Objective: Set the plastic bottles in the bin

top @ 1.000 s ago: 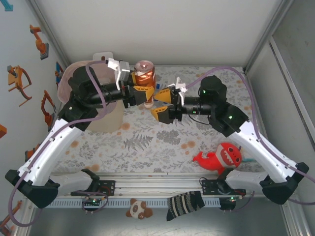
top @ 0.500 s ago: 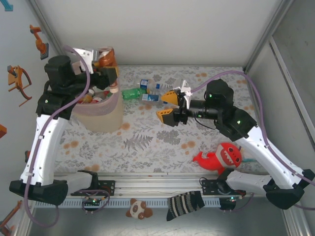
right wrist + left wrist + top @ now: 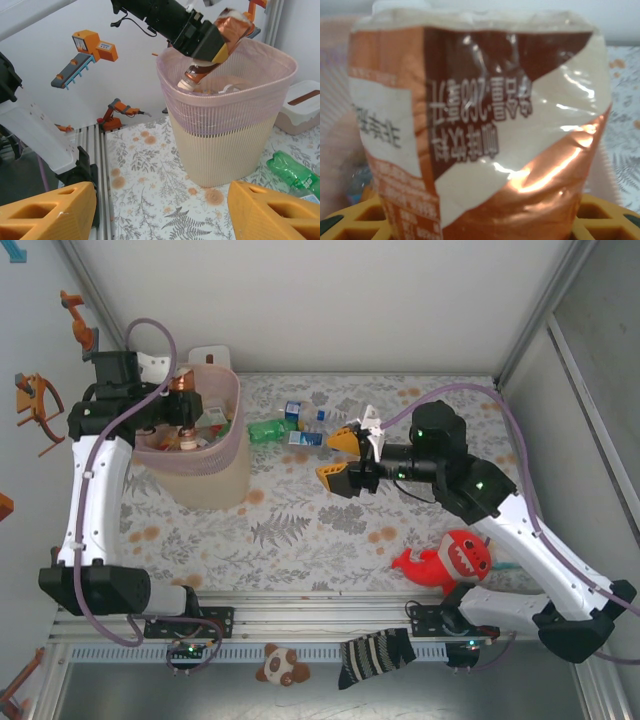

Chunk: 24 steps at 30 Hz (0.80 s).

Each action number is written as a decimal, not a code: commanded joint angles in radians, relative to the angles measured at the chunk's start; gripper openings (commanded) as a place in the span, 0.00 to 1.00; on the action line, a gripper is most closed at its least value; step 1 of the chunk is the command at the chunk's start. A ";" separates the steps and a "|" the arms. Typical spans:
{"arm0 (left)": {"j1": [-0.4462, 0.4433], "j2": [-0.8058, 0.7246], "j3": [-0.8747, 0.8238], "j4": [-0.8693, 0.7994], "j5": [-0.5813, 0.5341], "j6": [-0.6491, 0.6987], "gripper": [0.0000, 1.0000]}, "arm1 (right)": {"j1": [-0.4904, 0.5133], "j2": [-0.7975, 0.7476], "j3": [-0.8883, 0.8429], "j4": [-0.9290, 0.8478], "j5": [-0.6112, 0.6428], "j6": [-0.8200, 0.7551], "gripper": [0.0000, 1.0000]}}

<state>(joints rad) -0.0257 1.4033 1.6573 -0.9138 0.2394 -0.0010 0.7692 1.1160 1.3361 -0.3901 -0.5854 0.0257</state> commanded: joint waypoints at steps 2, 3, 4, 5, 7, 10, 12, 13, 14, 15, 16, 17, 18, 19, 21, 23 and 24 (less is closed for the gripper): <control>0.022 0.022 -0.012 -0.094 -0.036 0.040 0.50 | 0.005 0.002 0.012 -0.001 0.000 -0.013 0.70; 0.026 0.026 -0.026 -0.099 -0.043 0.042 0.50 | 0.004 0.002 0.012 -0.001 -0.001 -0.012 0.70; 0.027 0.032 -0.038 -0.100 -0.049 0.040 0.50 | 0.005 0.002 0.011 -0.001 -0.003 -0.014 0.70; 0.030 0.036 -0.050 -0.101 -0.051 0.040 0.50 | 0.004 0.002 0.011 -0.003 -0.003 -0.014 0.70; 0.035 0.041 -0.078 -0.095 -0.063 0.037 0.50 | 0.005 0.002 0.011 -0.007 -0.002 -0.014 0.70; 0.040 0.047 -0.125 -0.070 -0.079 0.032 0.51 | 0.004 0.002 0.008 -0.007 -0.004 -0.014 0.69; 0.043 0.054 -0.149 -0.059 -0.074 0.028 0.52 | 0.005 0.000 0.006 -0.007 -0.004 -0.013 0.69; 0.044 0.058 -0.158 -0.056 -0.074 0.027 0.52 | 0.005 0.000 0.005 -0.006 -0.004 -0.013 0.69; 0.046 0.062 -0.167 -0.053 -0.072 0.026 0.52 | 0.004 -0.002 0.003 -0.006 -0.004 -0.013 0.69; 0.047 0.065 -0.178 -0.047 -0.072 0.025 0.52 | 0.005 -0.002 0.003 -0.004 -0.002 -0.015 0.69; 0.049 0.063 -0.187 -0.039 -0.069 0.023 0.53 | 0.005 -0.002 0.001 -0.003 -0.001 -0.015 0.69; 0.050 0.062 -0.192 -0.032 -0.067 0.019 0.56 | 0.004 -0.001 0.002 -0.003 0.001 -0.018 0.69; 0.053 0.058 -0.194 -0.028 -0.065 0.015 0.59 | 0.005 0.001 0.003 -0.002 0.000 -0.016 0.69; 0.054 0.051 -0.190 -0.027 -0.062 0.011 0.62 | 0.005 0.000 0.006 -0.002 -0.002 -0.017 0.69; 0.055 0.034 -0.182 -0.020 -0.060 0.006 0.67 | 0.004 0.000 0.010 -0.003 -0.003 -0.015 0.69; 0.058 0.010 -0.173 -0.012 -0.065 0.001 0.70 | 0.005 -0.002 0.012 -0.004 -0.004 -0.017 0.69; 0.058 -0.003 -0.165 -0.008 -0.066 0.001 0.71 | 0.004 -0.004 0.012 -0.007 -0.003 -0.017 0.70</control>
<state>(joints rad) 0.0254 1.4532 1.4769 -0.9157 0.1749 0.0059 0.7692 1.1198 1.3361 -0.4007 -0.5854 0.0250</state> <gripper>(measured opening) 0.708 0.695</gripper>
